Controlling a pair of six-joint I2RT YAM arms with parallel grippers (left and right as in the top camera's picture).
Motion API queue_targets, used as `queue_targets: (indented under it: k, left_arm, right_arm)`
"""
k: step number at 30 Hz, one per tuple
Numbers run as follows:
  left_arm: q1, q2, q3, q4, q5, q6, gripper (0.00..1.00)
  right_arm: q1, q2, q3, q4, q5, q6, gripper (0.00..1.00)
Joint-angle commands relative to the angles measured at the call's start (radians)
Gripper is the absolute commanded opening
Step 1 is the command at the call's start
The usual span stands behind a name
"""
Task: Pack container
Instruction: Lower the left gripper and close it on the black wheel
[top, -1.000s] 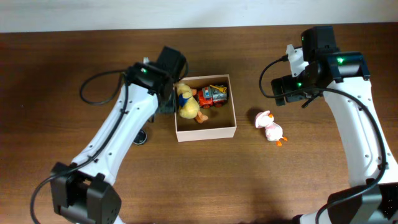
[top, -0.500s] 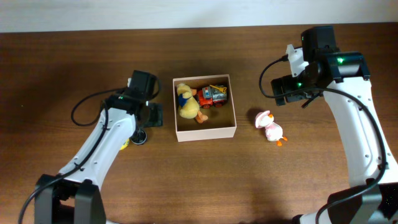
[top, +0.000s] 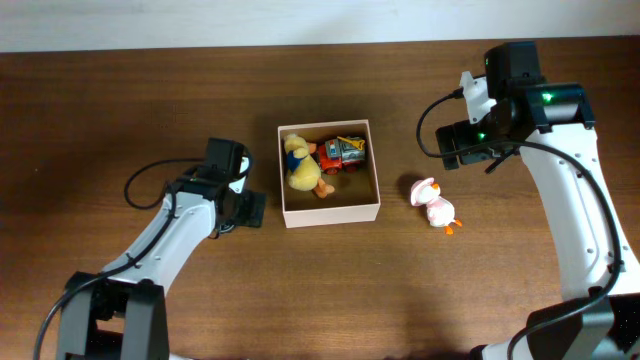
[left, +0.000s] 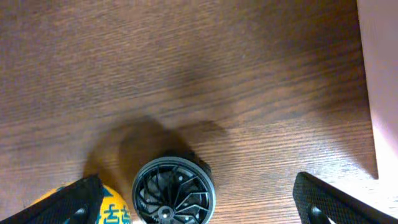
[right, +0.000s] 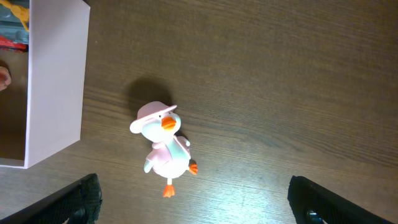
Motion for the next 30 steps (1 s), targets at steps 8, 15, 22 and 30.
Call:
queue_targets:
  k: [8, 15, 22, 30]
  left_arm:
    - [0.005, -0.008, -0.037, 0.022, -0.041, 0.076, 0.99]
    - [0.006, 0.047, -0.037, 0.044, -0.039, 0.150, 0.94]
    - [0.020, 0.142, -0.037, 0.055, -0.049, 0.175, 0.89]
    - [0.060, 0.154, -0.037, 0.032, -0.049, 0.182, 0.68]
  right_arm:
    - [-0.005, -0.004, 0.010, 0.000, 0.012, 0.008, 0.99]
    - [-0.005, -0.004, 0.010, 0.000, 0.012, 0.008, 0.99]
    - [-0.005, -0.004, 0.010, 0.000, 0.012, 0.008, 0.99]
    - [-0.005, -0.004, 0.010, 0.000, 0.012, 0.009, 0.99]
